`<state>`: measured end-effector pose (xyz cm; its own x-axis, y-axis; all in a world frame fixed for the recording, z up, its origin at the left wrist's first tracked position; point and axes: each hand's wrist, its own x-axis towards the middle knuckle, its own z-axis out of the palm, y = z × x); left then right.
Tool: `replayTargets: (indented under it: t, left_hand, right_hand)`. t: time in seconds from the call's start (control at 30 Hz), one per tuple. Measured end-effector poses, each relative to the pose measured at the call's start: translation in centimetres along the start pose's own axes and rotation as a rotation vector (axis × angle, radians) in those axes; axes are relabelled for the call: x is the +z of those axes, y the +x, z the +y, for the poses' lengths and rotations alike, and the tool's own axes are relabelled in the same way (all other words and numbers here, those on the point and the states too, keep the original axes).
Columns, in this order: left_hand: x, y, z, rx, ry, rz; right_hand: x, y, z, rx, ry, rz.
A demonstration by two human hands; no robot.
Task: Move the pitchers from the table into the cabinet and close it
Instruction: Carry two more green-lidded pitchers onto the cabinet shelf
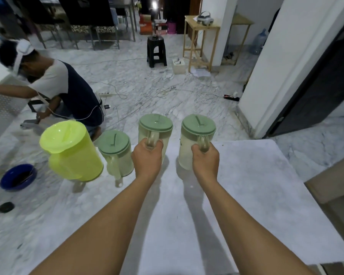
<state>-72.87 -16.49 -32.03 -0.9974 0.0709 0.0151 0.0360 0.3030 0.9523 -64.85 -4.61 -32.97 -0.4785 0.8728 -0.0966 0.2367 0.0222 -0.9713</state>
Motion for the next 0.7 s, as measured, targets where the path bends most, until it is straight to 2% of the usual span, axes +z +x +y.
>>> replayTargets:
  t: [0.3,0.7]
  left_hand:
    - [-4.1,-0.5,11.8,0.129,-0.185,-0.157]
    - [-9.6,-9.6,25.2,0.388,-0.255,-0.564]
  right_hand:
    - [-4.9,-3.9,-11.6,-0.140,0.046,0.198]
    - [-16.7,-19.0,-23.8,-0.276,0.065,0.704]
